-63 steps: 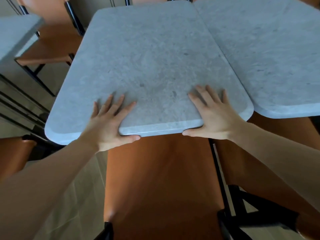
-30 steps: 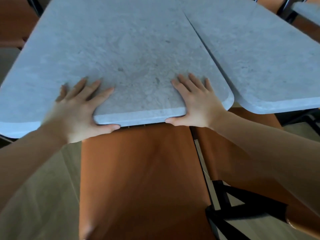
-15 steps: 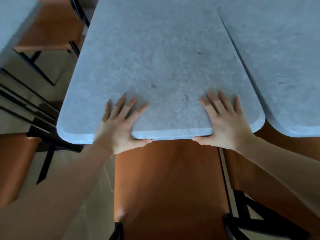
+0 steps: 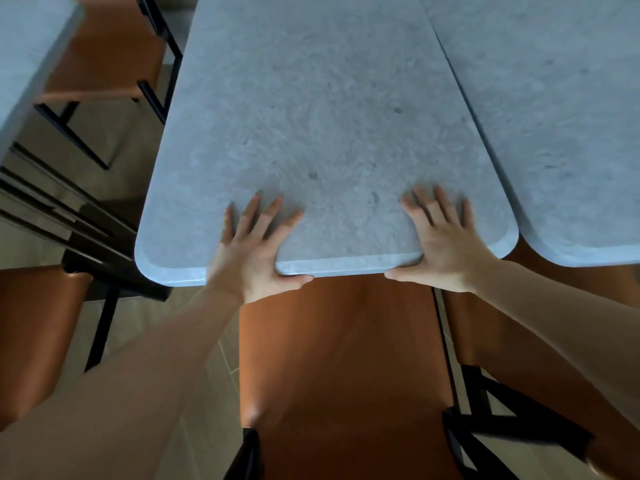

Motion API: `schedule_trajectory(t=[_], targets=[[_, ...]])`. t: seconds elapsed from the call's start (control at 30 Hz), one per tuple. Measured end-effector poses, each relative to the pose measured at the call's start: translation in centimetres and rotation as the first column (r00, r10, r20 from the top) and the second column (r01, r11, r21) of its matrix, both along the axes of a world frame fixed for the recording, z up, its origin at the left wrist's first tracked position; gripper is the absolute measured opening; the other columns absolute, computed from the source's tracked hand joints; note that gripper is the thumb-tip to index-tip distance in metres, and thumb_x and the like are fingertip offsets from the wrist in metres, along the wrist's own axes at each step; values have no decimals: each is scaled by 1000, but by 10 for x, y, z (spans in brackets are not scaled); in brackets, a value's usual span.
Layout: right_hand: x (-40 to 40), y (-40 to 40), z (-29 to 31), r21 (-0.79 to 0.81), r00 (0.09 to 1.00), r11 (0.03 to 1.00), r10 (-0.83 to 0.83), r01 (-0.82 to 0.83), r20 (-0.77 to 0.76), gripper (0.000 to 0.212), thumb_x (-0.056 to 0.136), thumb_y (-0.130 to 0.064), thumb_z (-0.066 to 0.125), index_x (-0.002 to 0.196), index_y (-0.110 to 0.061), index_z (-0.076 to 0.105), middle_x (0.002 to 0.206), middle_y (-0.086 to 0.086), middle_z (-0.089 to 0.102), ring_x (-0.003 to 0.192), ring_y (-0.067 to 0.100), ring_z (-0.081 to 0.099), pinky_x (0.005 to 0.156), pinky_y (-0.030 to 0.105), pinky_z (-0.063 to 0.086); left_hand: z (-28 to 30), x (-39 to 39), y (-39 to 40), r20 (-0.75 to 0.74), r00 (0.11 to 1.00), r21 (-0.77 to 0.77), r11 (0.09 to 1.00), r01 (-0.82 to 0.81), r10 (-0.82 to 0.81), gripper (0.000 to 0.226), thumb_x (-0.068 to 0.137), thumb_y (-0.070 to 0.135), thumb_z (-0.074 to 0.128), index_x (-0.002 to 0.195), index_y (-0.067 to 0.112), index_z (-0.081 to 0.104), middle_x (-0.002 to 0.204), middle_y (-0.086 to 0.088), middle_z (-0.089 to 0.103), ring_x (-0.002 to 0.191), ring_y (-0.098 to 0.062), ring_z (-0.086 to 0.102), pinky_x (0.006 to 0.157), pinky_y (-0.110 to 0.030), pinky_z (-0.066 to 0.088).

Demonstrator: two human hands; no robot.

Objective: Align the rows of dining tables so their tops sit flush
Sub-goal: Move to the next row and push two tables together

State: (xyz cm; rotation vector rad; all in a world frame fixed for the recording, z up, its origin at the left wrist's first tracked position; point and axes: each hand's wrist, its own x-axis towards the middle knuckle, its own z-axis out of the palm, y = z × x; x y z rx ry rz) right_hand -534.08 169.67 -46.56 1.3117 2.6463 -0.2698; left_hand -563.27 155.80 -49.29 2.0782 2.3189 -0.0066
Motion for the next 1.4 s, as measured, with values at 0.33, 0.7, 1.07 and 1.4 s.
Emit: schedule_trajectory(t=[0.33,0.7,1.07,1.4], targets=[[-33,-18,9,-37,976,988,-141,149,167,143,62,-80,71,157,-17,-16,166,10,-25,151,41,-24,119,68,-4,0,1,2,-6,1000,-28,1000,10,-10,116,58,96,25,158,41,2,168,0,3,155,-32,-7,121,-62,-1],[-39,-17,16,-132,953,960,-214,245,215,146,63,-65,81,156,-20,-23,163,4,-33,149,35,-32,121,65,-8,-2,-1,1,-13,999,4,999,35,-34,115,61,96,26,159,39,5,168,-2,8,155,-35,-1,120,-65,3],[-35,-17,11,-165,960,949,-252,270,125,145,60,-60,85,158,-26,-17,164,-2,-31,149,29,-35,121,62,-13,-4,-2,0,-50,998,29,998,48,-46,113,63,95,28,159,36,13,166,-6,18,154,-37,8,119,-67,9],[-31,-12,6,-155,978,967,-190,202,86,146,61,-64,78,155,-22,-25,163,3,-34,148,37,-35,118,66,-15,2,0,0,69,998,44,999,5,-8,99,70,88,37,155,39,27,164,-2,25,155,-28,9,123,-59,7]])
